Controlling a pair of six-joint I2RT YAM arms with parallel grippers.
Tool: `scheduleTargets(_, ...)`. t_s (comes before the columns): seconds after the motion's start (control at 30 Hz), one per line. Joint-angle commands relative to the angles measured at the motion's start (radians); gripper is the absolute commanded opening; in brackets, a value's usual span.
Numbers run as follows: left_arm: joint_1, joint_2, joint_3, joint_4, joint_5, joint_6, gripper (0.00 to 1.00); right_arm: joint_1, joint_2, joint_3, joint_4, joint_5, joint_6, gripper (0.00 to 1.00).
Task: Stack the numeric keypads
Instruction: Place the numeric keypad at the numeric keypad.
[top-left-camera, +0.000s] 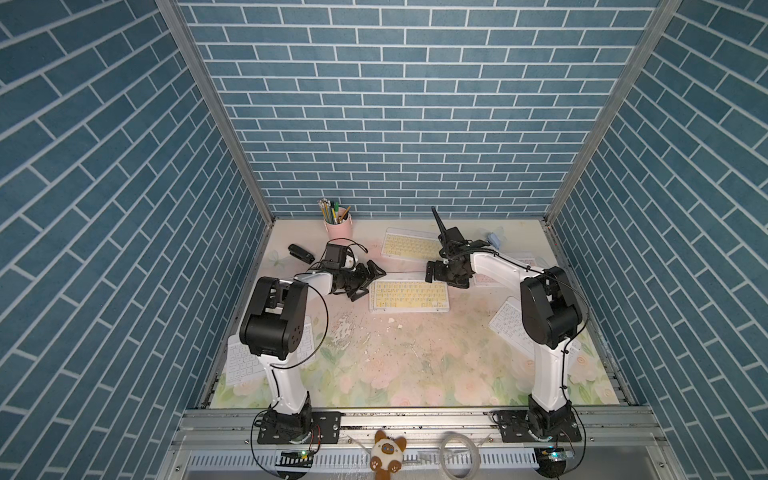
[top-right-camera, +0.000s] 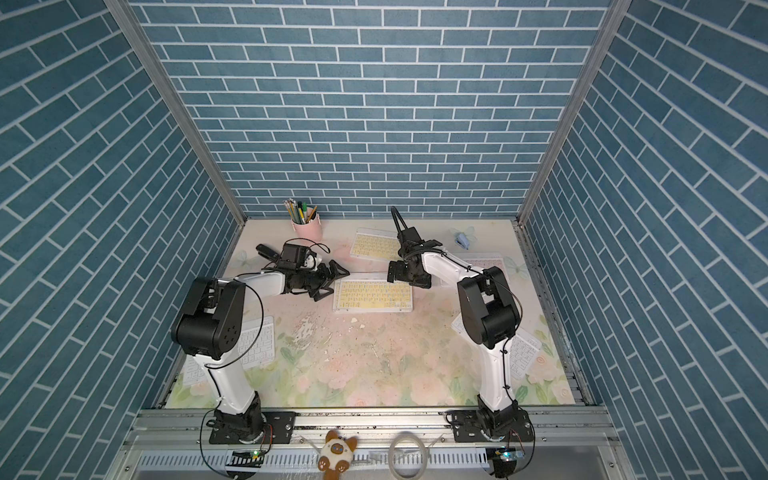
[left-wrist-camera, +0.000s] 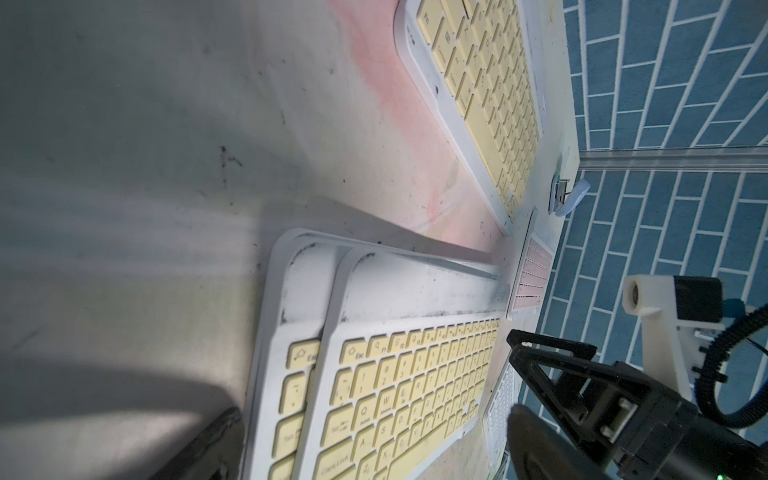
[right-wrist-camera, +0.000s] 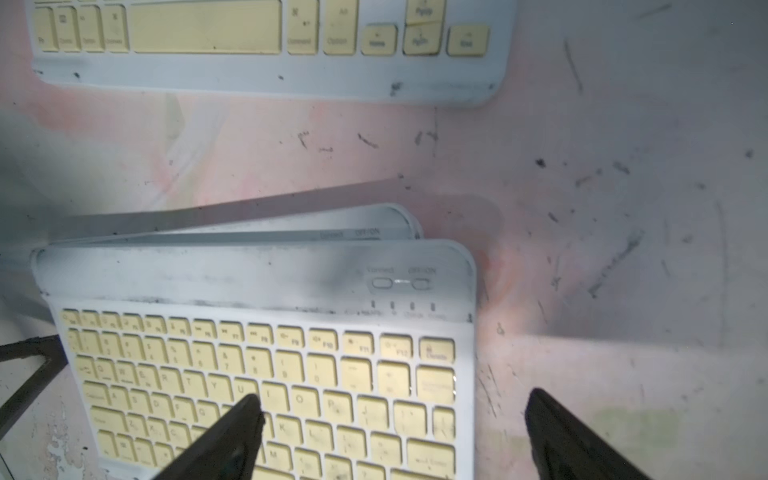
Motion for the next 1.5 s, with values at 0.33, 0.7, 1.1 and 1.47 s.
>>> scheduleTargets(0.33, -0.005, -0.021, 0.002, -0.015, 0.028, 0.007, 0.99, 0.032, 0.032, -0.003, 0.054, -0.044, 0.043, 0.99)
scheduleTargets(0.7, -0.01, -0.013, 0.013, -0.01, 0.031, -0.001, 0.99, 0.048, 0.102, 0.093, 0.028, -0.053, 0.043, 0.99)
scheduleTargets(1.1, -0.013, -0.007, 0.024, -0.001, 0.037, -0.012, 1.0, 0.06, 0.145, 0.17, -0.006, -0.038, 0.04, 0.99)
scheduleTargets(1.47, 0.038, -0.076, 0.075, -0.211, 0.005, 0.109, 0.99, 0.016, 0.055, 0.077, 0.008, -0.015, 0.02, 0.99)
